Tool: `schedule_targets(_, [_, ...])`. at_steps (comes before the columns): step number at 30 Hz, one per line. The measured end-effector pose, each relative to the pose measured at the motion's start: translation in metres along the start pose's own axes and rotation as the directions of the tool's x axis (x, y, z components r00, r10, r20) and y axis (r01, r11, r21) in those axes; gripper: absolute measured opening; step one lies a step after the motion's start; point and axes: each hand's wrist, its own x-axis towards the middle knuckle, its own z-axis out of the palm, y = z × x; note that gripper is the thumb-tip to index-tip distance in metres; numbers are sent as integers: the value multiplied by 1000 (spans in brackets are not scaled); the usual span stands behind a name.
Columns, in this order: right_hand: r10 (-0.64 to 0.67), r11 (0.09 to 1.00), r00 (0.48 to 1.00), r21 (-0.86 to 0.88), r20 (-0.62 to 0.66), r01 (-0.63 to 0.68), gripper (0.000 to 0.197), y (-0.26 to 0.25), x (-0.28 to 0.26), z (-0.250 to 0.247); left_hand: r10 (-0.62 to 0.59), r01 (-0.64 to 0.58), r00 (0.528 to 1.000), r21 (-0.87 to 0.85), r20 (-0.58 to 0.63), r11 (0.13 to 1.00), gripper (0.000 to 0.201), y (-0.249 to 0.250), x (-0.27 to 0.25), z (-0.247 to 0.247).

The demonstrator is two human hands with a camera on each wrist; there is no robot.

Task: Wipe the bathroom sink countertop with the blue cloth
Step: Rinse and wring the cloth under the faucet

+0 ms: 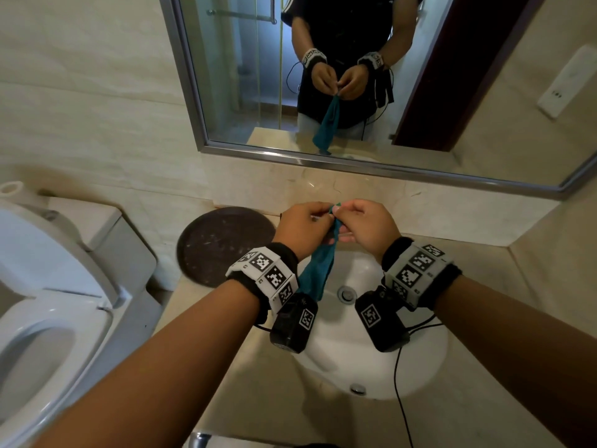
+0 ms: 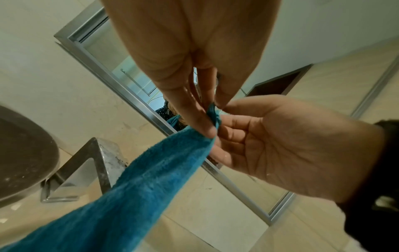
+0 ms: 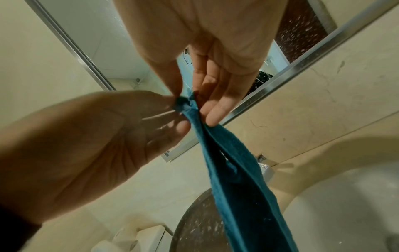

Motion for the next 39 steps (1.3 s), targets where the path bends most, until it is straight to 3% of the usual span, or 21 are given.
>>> schedule_targets(3, [-17, 1000, 1000, -27, 7, 17, 26, 3, -1, -2, -46, 53, 997, -118, 59, 992, 34, 4, -1, -2])
schedule_targets(6, [-79, 992, 997, -104, -12, 77, 7, 5, 1, -6, -79, 100, 990, -182, 121, 978, 41, 8, -1, -6])
schedule_targets(8, [-136, 983, 991, -131, -18, 132, 13, 4, 4, -12, -76, 90, 994, -185, 81, 979, 39, 5, 0, -13])
schedule_targets(11, [-187, 976, 982, -108, 16, 188, 11, -3, 3, -21, -45, 47, 998, 38, -50, 998, 42, -9, 6, -30])
schedule_targets(13, [-199, 977, 979, -65, 42, 201, 12, -7, 5, -26, -77, 79, 997, 171, -21, 982, 48, -16, 9, -34])
schedule_targets(16, [-200, 979, 978, -26, 51, 202, 13, -11, 9, -30, -120, 104, 991, 226, 60, 969, 52, -18, 12, -31])
schedule_targets(22, [-250, 968, 966, 24, 62, 249, 13, -16, 8, -33, -91, 55, 978, 185, 190, 981, 34, -20, 11, -19])
schedule_targets(26, [-257, 966, 960, -4, 106, 259, 14, -13, 7, -34, 46, -69, 994, 246, 95, 967, 12, -19, 9, -15])
schedule_targets(31, [-242, 969, 964, -10, 110, 245, 15, -9, 6, -41, 104, -120, 992, 288, 70, 950, 14, -16, 10, -23])
schedule_targets(39, [-249, 966, 947, -17, 203, 257, 15, -9, 3, -44, 114, -146, 984, 251, 137, 957, 12, -16, 11, -10])
